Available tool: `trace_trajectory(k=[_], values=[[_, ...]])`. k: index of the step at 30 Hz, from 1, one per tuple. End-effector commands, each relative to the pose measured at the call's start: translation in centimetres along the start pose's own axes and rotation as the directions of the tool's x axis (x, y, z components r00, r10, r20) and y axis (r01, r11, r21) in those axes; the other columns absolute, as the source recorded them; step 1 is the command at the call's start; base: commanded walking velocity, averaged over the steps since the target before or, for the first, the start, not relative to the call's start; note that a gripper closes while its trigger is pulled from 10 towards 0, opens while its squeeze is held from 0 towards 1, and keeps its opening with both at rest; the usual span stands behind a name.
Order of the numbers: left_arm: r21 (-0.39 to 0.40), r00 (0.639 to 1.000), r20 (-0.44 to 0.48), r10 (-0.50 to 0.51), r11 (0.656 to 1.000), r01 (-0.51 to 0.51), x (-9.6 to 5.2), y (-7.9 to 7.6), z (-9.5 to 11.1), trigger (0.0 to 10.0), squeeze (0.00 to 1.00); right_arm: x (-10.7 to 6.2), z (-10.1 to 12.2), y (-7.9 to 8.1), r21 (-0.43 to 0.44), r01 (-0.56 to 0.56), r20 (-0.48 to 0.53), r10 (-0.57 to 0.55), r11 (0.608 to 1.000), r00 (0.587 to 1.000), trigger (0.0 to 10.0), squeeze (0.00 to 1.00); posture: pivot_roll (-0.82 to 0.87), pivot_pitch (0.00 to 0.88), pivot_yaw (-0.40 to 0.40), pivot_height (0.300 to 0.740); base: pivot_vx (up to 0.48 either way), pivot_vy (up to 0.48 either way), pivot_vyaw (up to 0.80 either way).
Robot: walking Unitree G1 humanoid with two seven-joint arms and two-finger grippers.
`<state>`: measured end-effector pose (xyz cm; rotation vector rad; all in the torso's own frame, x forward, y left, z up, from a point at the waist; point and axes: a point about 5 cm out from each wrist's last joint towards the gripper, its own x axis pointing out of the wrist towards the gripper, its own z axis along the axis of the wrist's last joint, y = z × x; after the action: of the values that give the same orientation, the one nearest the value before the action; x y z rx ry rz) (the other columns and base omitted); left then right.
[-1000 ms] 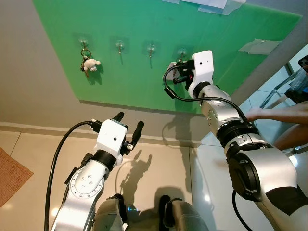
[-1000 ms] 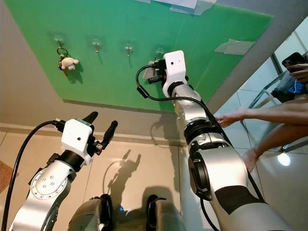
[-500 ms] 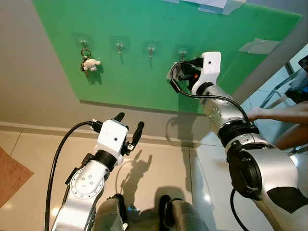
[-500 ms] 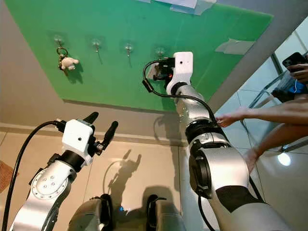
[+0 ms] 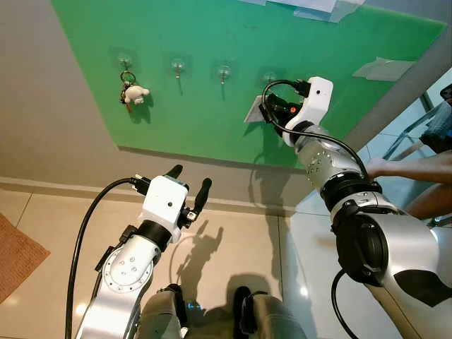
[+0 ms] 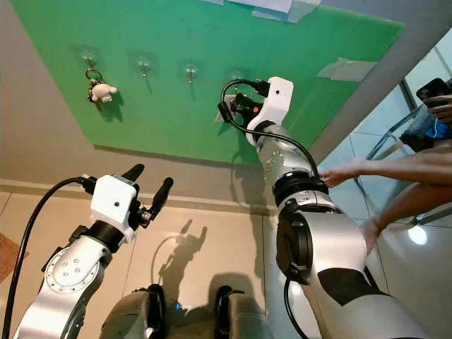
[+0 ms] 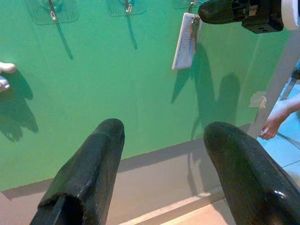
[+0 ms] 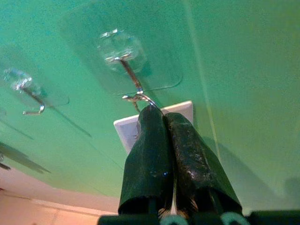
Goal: Hang keys on a hook
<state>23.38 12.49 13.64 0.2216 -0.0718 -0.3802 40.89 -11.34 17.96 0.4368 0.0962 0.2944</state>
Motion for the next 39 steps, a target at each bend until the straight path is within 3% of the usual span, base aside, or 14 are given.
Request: trace_trajectory(k=[1, 11, 14, 17, 18, 23, 28, 32, 35, 36, 37, 38, 39], values=[[0.0, 1.0, -0.005, -0.011, 1.0, 0.011, -0.3, -0.5, 0.1, 10.0, 0.0, -0.2, -0.6, -0.6, 0.055, 0.032, -0.036, -0.03, 0.998, 0.999, 10.0, 0.0, 0.12, 0.263, -0.125, 0.74, 0.0, 0.0, 0.0], [-0.004, 1.0, -0.011, -0.006, 1.0, 0.006, -0.4, -0.5, 0.0, 10.0, 0.0, -0.2, -0.9, -0.8, 0.121, 0.05, -0.061, -0.043, 0.991, 0.997, 10.0, 0.0, 0.12, 0.271, -0.128, 0.74, 0.0, 0.0, 0.0], [-0.005, 1.0, -0.014, -0.006, 1.0, 0.006, -0.5, -0.5, 0.0, 10.0, 0.0, -0.4, -1.3, -1.0, 0.191, 0.074, -0.086, -0.058, 0.979, 0.995, 10.0, 0.0, 0.12, 0.275, -0.126, 0.74, 0.0, 0.0, 0.0], [-0.004, 1.0, -0.016, -0.006, 1.0, 0.006, -0.5, -0.6, 0.0, 10.0, 0.0, -0.4, -1.3, -1.3, 0.174, 0.096, -0.08, -0.083, 0.98, 0.993, 10.0, 0.0, 0.12, 0.276, -0.126, 0.74, 0.0, 0.0, 0.0], [-0.004, 1.0, -0.016, -0.006, 1.0, 0.006, -0.5, -0.6, 0.0, 10.0, 0.0, -0.5, -1.3, -1.4, 0.16, 0.105, -0.072, -0.095, 0.982, 0.993, 10.0, 1.0, 0.12, 0.277, -0.126, 0.74, 0.0, 0.0, 0.0], [-0.004, 1.0, -0.018, -0.006, 1.0, 0.006, -0.5, -0.6, -0.1, 10.0, 0.0, -0.6, -1.2, -1.8, 0.088, 0.133, -0.07, -0.127, 0.987, 0.989, 10.0, 1.0, 0.12, 0.28, -0.126, 0.74, 0.0, 0.0, 0.0], [-0.004, 1.0, -0.019, -0.008, 1.0, 0.008, -0.6, -0.6, -0.1, 10.0, 0.0, -0.6, -1.2, -1.9, 0.076, 0.14, -0.066, -0.135, 0.987, 0.989, 10.0, 1.0, 0.12, 0.281, -0.126, 0.74, 0.0, 0.0, 0.0], [-0.004, 1.0, -0.02, -0.008, 1.0, 0.008, -0.5, -0.7, -0.1, 10.0, 0.0, -0.7, -1.0, -2.1, -0.004, 0.15, -0.043, -0.15, 0.989, 0.988, 10.0, 1.0, 0.12, 0.28, -0.127, 0.74, 0.0, 0.0, 0.0], [-0.001, 1.0, -0.024, 0.003, 1.0, -0.003, -0.3, -0.4, -0.2, 10.0, 0.0, -0.7, -0.6, -2.0, -0.155, 0.14, -0.007, -0.143, 0.978, 0.99, 10.0, 1.0, 0.11, 0.272, -0.128, 0.74, 0.0, 0.0, 0.0], [-0.009, 1.0, -0.024, 0.015, 1.0, -0.015, -0.2, -0.2, -0.4, 10.0, 0.0, -0.8, -0.4, -2.0, -0.24, 0.134, 0.022, -0.132, 0.962, 0.991, 10.0, 1.0, 0.1, 0.256, -0.131, 0.74, 0.0, 0.0, 0.0], [-0.009, 1.0, -0.024, 0.015, 1.0, -0.015, -0.2, -0.2, -0.4, 10.0, 0.0, -0.8, -0.4, -2.0, -0.24, 0.134, 0.022, -0.132, 0.962, 0.991, 10.0, 1.0, 0.1, 0.256, -0.131, 0.74, 0.0, 0.0, 0.0], [-0.02, 0.999, -0.026, 0.029, 0.999, -0.029, 0.0, 0.1, -0.5, 10.0, 0.0, -0.9, -0.3, -1.9, -0.314, 0.129, 0.047, -0.12, 0.941, 0.992, 10.0, 1.0, 0.09, 0.249, -0.13, 0.74, 0.0, 0.0, 0.0], [-0.048, 0.998, -0.034, 0.056, 0.997, -0.058, 0.4, 0.5, -0.8, 10.0, 0.0, -1.3, -0.3, -2.0, -0.438, 0.126, 0.096, -0.093, 0.89, 0.991, 10.0, 1.0, 0.08, 0.235, -0.129, 0.74, 0.0, 0.0, 0.0]])
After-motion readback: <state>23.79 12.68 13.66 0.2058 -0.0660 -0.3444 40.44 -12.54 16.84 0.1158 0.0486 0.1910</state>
